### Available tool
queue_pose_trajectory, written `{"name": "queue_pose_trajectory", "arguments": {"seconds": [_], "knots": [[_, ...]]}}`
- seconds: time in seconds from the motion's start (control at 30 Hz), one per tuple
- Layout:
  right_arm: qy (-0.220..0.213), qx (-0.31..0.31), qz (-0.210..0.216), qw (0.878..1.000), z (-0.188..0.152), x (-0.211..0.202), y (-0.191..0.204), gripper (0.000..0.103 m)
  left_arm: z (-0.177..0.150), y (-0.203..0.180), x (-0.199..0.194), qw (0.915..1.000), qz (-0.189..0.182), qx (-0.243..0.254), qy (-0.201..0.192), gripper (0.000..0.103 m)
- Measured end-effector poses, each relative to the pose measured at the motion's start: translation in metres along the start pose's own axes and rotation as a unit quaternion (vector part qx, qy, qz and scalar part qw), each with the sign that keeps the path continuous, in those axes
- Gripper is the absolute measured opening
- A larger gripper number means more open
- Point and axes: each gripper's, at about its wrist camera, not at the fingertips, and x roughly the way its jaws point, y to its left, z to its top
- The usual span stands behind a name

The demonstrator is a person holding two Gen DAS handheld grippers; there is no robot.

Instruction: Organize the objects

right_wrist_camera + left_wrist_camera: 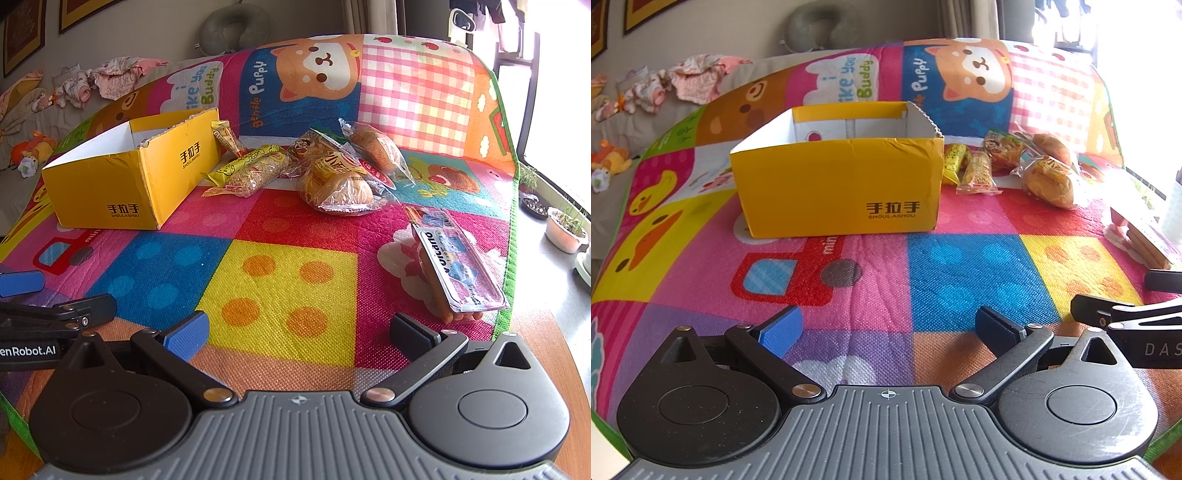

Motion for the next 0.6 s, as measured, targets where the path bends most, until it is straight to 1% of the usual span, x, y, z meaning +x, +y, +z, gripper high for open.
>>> {"name": "queue_pose_trajectory", "arguments": {"seconds": [0.1,0.27,0.33,0.43,0.5,0.6], "knots": [[0.002,-0.004,0.009,1.000,-0.002,-0.003,-0.005,0.103,0.003,0.002,0.003,1.0000,-0.007,0.005,0.006,0.102],[0.025,-0.005,0.022,0.999,0.005,-0.003,-0.009,0.103,0.005,0.000,0.003,0.9999,-0.006,0.006,0.013,0.103],[0.044,0.008,0.014,0.999,0.009,-0.003,-0.007,0.103,0.006,0.000,0.003,0.9998,-0.006,0.006,0.019,0.103],[0.085,0.014,-0.017,0.996,0.018,0.001,0.002,0.103,0.009,0.001,0.003,0.9994,-0.008,0.011,0.032,0.103],[0.099,0.027,-0.026,0.994,0.022,0.004,0.003,0.103,0.014,0.002,0.005,0.9987,-0.009,0.010,0.050,0.103],[0.112,0.042,-0.037,0.992,0.027,0.010,0.003,0.103,0.025,0.006,0.004,0.9952,-0.008,0.003,0.097,0.102]]}}
